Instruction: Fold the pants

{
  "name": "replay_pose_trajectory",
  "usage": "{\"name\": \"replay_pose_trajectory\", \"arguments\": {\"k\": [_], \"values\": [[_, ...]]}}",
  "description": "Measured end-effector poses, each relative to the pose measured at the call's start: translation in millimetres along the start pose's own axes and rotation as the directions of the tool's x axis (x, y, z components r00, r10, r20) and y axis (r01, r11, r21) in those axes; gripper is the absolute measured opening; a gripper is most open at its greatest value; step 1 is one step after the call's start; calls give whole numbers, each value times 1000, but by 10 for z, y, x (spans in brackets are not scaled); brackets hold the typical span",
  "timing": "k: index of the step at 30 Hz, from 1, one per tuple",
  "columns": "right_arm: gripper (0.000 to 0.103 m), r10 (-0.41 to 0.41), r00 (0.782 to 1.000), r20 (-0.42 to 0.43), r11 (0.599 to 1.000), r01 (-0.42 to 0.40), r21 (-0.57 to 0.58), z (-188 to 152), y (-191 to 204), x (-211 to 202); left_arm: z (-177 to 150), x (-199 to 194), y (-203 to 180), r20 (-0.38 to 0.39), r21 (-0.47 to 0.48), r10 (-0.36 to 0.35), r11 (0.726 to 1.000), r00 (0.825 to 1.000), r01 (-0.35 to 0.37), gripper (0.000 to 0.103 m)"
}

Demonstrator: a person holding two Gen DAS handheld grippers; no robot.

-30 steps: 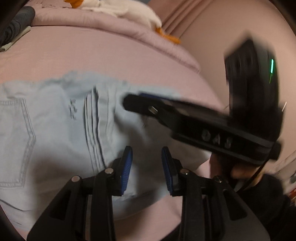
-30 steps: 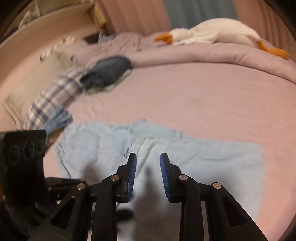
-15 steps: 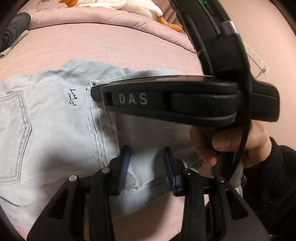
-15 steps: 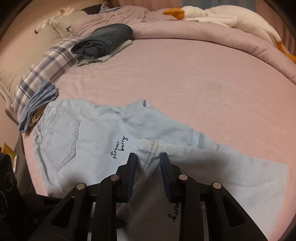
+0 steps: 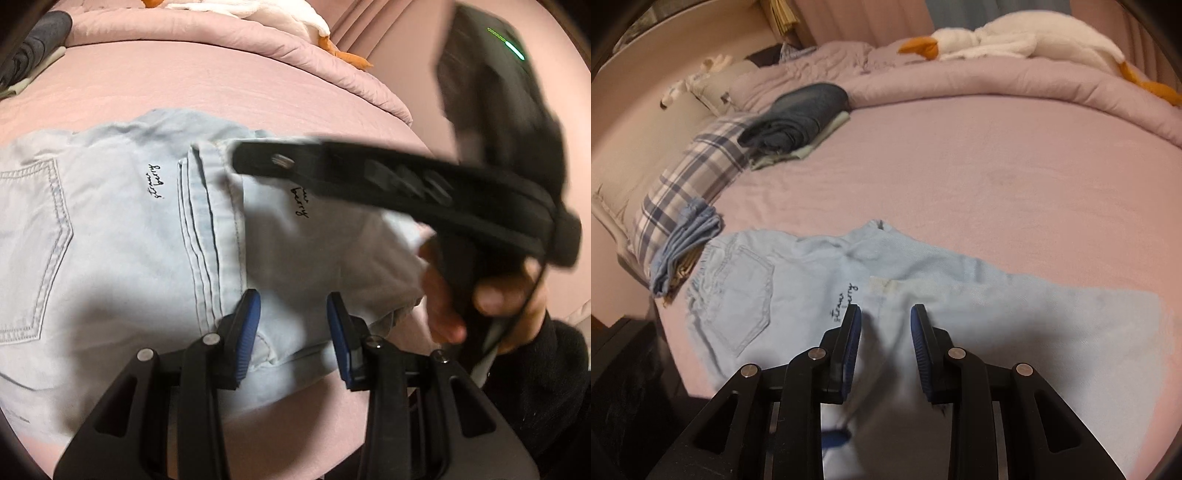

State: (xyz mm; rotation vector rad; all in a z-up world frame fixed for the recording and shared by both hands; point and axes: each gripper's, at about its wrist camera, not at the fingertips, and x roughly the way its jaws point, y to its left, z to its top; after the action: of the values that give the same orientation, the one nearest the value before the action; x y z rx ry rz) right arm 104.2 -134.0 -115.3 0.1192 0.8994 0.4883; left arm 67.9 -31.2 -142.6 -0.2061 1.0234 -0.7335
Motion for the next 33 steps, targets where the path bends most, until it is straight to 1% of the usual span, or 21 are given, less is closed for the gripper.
{"name": "replay_pose_trajectory", "arguments": {"k": [2, 6, 8, 10, 12, 14, 16, 17, 19, 20, 21, 22, 23, 25, 27, 28, 30, 31, 32, 33], "values": [[30, -23, 1000, 8, 1000, 23, -8, -97, -10, -110, 3, -1, 9, 0, -2, -4, 1000, 1000, 4, 37], [30, -135, 991, 5, 989, 135, -53, -421, -42, -334, -53, -57, 43, 2, 2, -15, 1000, 1000, 15, 37], [30, -206, 979, 9, 974, 206, -96, -618, -38, -470, -81, -76, 64, 3, 2, -22, 1000, 1000, 22, 37], [30, -254, 967, 10, 958, 253, -134, -780, -23, -563, -89, -84, 99, 1, 2, -30, 1000, 1000, 30, 37], [30, -283, 959, -6, 946, 278, -167, -961, -24, -614, -98, -99, 131, -1, -4, -44, 999, 999, 44, 37], [30, -285, 958, 9, 945, 283, -165, -1043, -41, -655, -95, -129, 174, -4, -17, -58, 998, 998, 58, 37], [31, -275, 961, 9, 949, 273, -157, -1050, -74, -656, -17, -121, 189, -8, -38, -63, 997, 998, 63, 37], [31, -267, 964, 8, 952, 265, -153, -1031, -89, -649, 15, -157, 195, -7, -47, -55, 997, 998, 55, 39], [31, -258, 966, 10, 955, 256, -152, -983, -85, -677, 94, -202, 167, 5, -30, -26, 999, 1000, 26, 47], [31, -250, 968, 15, 957, 250, -150, -983, -80, -702, 140, -218, 144, 15, -25, -20, 999, 1000, 21, 55], [31, -232, 972, 26, 962, 233, -145, -968, -80, -738, 204, -241, 118, 33, -22, -25, 999, 999, 26, 58], [31, -206, 978, 41, 969, 210, -133, -947, -91, -781, 269, -255, 97, 51, -22, -42, 999, 998, 44, 59], [31, -191, 980, 54, 973, 196, -120, -948, -111, -816, 350, -257, 67, 70, -22, -66, 997, 995, 68, 61], [31, -168, 982, 92, 980, 176, -89, -883, -151, -885, 469, -200, 31, 87, -16, -78, 997, 993, 79, 66], [32, -143, 981, 133, 987, 150, -51, -806, -200, -932, 558, -84, 35, 79, -13, -86, 996, 993, 87, 66], [32, -143, 979, 146, 988, 150, -32, -754, -237, -926, 585, -15, 54, 67, -27, -94, 995, 993, 96, 66], [32, -176, 971, 161, 984, 178, 5, -643, -342, -850, 615, 119, 96, 44, -58, -115, 991, 992, 117, 66], [32, -188, 969, 158, 982, 187, 18, -617, -377, -806, 616, 174, 111, 31, -57, -93, 994, 995, 95, 66], [32, -203, 968, 145, 979, 199, 46, -576, -448, -720, 621, 217, 118, 17, -41, -22, 999, 1000, 23, 65], [32, -213, 968, 134, 976, 206, 64, -571, -486, -666, 581, 240, 152, 9, -11, 83, 996, 997, -83, 53]]}}
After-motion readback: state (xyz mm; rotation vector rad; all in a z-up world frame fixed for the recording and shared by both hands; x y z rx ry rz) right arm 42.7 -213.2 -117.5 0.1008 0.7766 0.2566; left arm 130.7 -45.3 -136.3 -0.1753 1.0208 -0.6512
